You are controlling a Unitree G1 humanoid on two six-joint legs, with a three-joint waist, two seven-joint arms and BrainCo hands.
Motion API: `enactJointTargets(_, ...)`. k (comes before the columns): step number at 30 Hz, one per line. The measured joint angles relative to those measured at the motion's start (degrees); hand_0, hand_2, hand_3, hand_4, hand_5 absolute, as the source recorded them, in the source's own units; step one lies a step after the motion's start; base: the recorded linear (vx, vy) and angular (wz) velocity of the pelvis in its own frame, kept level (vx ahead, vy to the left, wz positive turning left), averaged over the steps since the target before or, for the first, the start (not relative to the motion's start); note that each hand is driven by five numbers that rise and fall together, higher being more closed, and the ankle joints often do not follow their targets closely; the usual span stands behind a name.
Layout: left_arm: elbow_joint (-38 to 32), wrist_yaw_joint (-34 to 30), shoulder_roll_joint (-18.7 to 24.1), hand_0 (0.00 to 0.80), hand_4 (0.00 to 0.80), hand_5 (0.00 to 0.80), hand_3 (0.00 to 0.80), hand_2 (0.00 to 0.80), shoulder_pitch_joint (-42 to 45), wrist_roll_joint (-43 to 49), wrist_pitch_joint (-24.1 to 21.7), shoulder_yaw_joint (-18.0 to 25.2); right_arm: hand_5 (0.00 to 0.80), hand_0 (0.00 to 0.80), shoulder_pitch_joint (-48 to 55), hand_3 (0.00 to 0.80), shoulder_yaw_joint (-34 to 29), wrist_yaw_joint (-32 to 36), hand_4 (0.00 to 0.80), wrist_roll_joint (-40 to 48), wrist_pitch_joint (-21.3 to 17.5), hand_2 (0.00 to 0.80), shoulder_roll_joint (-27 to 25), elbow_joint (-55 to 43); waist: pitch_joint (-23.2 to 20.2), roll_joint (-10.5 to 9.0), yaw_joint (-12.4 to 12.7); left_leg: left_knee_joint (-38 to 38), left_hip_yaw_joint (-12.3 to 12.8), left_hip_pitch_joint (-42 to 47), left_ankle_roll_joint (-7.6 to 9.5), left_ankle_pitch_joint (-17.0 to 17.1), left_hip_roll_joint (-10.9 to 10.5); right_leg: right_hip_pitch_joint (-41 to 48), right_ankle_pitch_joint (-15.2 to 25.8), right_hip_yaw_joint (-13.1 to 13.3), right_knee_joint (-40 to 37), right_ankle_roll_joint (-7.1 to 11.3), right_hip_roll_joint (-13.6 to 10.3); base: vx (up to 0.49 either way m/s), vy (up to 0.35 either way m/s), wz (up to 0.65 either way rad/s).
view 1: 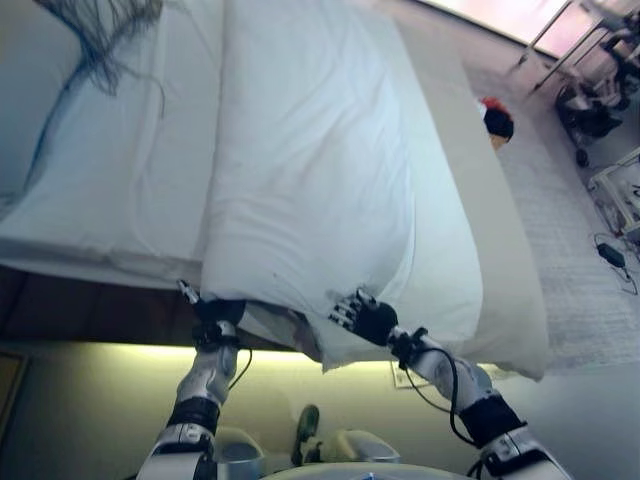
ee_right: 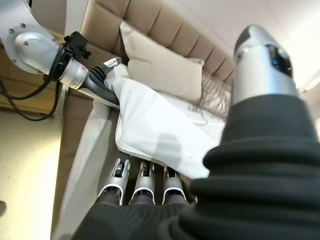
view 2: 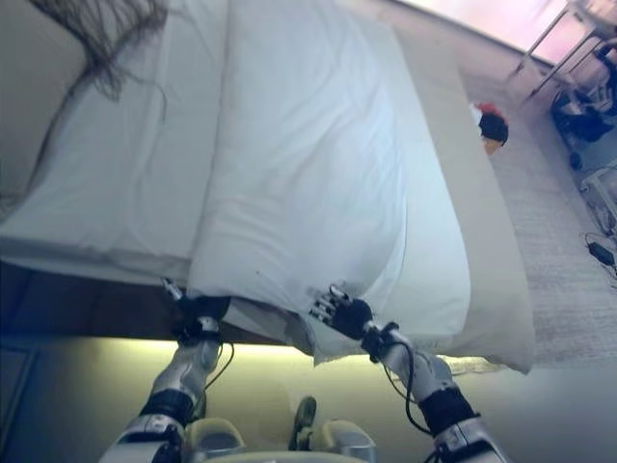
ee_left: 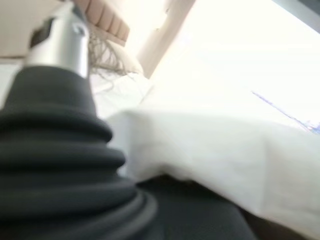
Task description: Make the bed neatly
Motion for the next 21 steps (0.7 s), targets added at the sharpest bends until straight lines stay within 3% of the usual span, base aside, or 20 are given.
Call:
enactJointTargets(2, 0.0, 0.0, 2.2, 0.0, 0.0, 0.0, 0.0, 0.0, 0.0, 0.0, 0.5, 0.9, 0.0, 0.0, 3.4, 0.0, 0.6, 3.8, 0.0, -4.9, 3.1, 0.0, -0.1, 4.1, -1.7, 0.74, 0.0, -0.2, 0.1, 0.7, 0.15, -0.1, -0.2, 0.6, 0.0, 0.0, 0.0, 0.16, -0.3, -0.015, 0.211, 0.0)
enactJointTargets(5, 0.0, 0.0, 5.6, 0.0, 0.0, 0.0, 0.0, 0.0, 0.1, 0.0, 2.0, 0.9, 0.0, 0.0, 8.7, 0.0, 1.0, 5.7, 0.0, -11.8, 4.4, 0.0, 0.3, 13.3, -3.3, 2.5, -0.3, -0.2, 0.5, 1.1, 0.41, -0.3, -0.6, 0.9, -0.1, 0.1, -0.2, 0.36, -0.7, -0.042, 0.153, -0.02)
enactJointTargets(7, 0.1, -0.1, 6.8, 0.0, 0.0, 0.0, 0.0, 0.0, 0.1, 0.0, 2.8, 1.3, 0.0, 0.0, 9.7, 0.0, -0.2, 6.1, 0.0, -14.5, 2.7, 0.0, 0.0, 16.9, -3.8, 3.99, -1.6, -0.3, 0.8, 1.2, 0.73, -0.2, -0.8, 0.8, 0.1, 0.1, -0.3, 0.63, -1.2, -0.064, 0.116, -0.14)
enactJointTargets(13, 0.5, -0.1, 8.8, 0.0, 0.0, 0.0, 0.0, 0.0, 0.0, 4.5, 5.8, 1.3, 0.0, 0.0, 8.7, 0.0, -4.5, 4.7, 0.0, -16.1, -2.8, 0.0, -0.1, 26.8, -6.6, 7.49, -1.7, -0.3, 1.1, 1.4, 0.86, -0.4, -0.8, 0.6, 0.3, -0.1, -0.3, 0.97, -1.5, -0.063, 0.066, -0.07)
enactJointTargets(17, 0.7, 0.0, 12.0, 0.0, 0.0, 0.0, 0.0, 0.0, 0.0, 6.7, 8.4, 1.3, 0.0, 0.0, 8.3, 0.0, -8.3, 3.9, 0.0, -16.0, -6.1, 0.0, -0.6, 32.6, -7.0, 8.1, -1.7, -0.3, 1.0, 1.4, 0.85, -0.4, -0.8, 0.5, 0.4, -0.2, -0.3, 0.78, -1.4, -0.04, 0.052, 0.0)
enactJointTargets(21, 0.7, 0.0, 13.9, 0.0, 0.0, 0.0, 0.0, 0.0, 0.0, 6.7, 8.8, 1.3, 0.0, 0.0, 8.5, 0.0, -9.4, 3.0, 0.0, -14.8, -6.9, 0.0, -1.1, 34.2, -7.0, 8.12, -1.5, -0.2, -0.5, 1.1, 0.54, -0.2, -0.9, 0.3, 0.4, -0.5, -0.3, 0.8, -1.4, -0.033, 0.05, 0.02)
